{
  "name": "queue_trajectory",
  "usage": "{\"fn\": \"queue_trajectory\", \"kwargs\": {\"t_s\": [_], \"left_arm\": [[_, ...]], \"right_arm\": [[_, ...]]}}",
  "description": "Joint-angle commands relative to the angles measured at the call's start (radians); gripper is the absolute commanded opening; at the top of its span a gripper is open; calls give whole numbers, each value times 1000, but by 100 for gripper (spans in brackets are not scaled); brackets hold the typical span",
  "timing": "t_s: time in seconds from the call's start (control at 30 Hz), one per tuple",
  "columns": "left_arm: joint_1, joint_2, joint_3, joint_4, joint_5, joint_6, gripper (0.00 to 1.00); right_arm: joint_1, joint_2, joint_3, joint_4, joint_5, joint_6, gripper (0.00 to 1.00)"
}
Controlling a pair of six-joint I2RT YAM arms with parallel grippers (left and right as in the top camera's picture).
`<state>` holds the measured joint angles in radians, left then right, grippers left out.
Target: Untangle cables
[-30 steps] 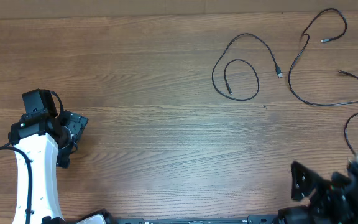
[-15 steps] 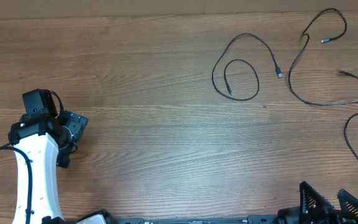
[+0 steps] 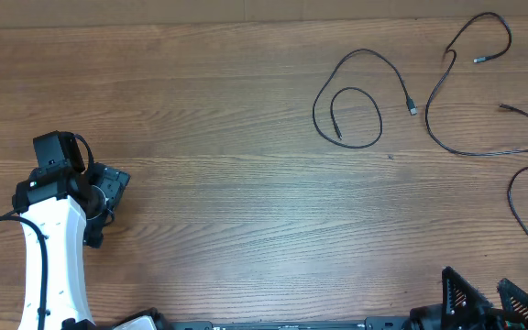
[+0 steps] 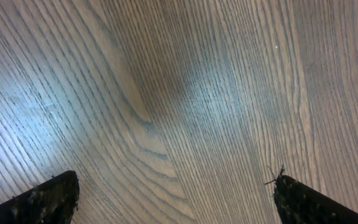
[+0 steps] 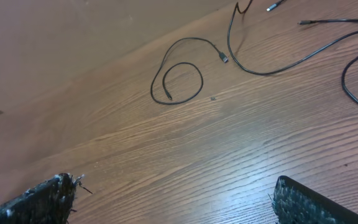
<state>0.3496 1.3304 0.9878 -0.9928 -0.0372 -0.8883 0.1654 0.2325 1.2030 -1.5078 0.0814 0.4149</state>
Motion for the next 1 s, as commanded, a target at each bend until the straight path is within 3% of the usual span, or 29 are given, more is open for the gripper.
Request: {"fn": "queue_trajectory", "kwargs": {"t_s": [0.0, 0.7, 0.97], "left_arm": [[3, -15, 2, -1, 4, -10, 100], [3, -15, 2, -1, 4, -10, 99], [3, -15, 2, -1, 4, -10, 99]], "right_arm": [[3, -9, 1, 2, -5, 5, 100], [3, -11, -7, 24, -4, 4, 100], [3, -49, -7, 373, -4, 4, 100]]}}
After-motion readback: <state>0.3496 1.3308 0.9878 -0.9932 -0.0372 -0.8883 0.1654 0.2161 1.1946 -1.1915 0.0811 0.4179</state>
